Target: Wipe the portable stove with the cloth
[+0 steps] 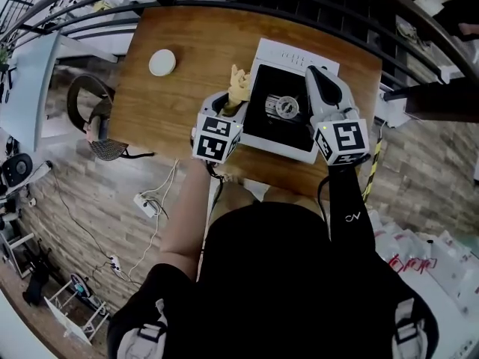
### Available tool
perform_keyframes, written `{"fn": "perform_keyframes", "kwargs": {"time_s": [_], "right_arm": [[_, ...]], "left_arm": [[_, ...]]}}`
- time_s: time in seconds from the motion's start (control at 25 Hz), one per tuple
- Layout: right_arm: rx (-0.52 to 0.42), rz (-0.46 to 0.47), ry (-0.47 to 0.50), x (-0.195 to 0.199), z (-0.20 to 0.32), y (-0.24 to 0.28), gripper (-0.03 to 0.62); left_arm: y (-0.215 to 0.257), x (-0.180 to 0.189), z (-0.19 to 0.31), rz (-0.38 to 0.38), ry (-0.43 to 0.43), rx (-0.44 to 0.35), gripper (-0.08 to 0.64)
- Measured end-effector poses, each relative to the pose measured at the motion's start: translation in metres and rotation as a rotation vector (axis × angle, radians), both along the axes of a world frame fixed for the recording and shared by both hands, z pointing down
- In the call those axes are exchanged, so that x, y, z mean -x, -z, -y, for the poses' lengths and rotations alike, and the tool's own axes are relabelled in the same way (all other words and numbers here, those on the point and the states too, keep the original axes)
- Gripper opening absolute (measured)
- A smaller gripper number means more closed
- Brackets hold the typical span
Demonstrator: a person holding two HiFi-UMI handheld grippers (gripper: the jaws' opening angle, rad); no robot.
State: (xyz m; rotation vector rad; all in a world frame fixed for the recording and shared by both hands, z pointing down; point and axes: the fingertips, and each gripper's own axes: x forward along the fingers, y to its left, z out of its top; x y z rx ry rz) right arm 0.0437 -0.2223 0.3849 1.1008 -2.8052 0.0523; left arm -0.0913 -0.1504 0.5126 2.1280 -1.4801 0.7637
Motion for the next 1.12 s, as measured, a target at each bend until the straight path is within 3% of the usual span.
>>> {"fn": "perform_keyframes", "kwargs": {"time_s": [0.16,0.36,0.6,0.88,1.12], "right_arm": [[-0.004,-0.008,-0.048,-0.02,0.0,0.001,0.002],[-0.011,-0.015,-0.126,-0.062,-0.006,0.005,0.002],[-0.015,-0.007,-0.228,-0.119,-0.015,0.008,0.002],[-0.01,-0.014,-0.256,-0.153,-0.024,0.004,0.002],[-0.012,-0.009,-0.221,-0.142,-0.029,0.004,0.002]], "left_arm": [[0.009,-0.055,0.002,-0.041,-0.124,-0.027,0.153],[0.007,-0.144,-0.011,-0.112,-0.3,-0.005,0.153],[-0.008,-0.223,-0.029,-0.122,-0.473,0.039,0.153],[-0.027,-0.257,-0.039,-0.125,-0.489,0.078,0.153],[-0.021,-0.23,-0.042,-0.125,-0.41,0.042,0.153]]}}
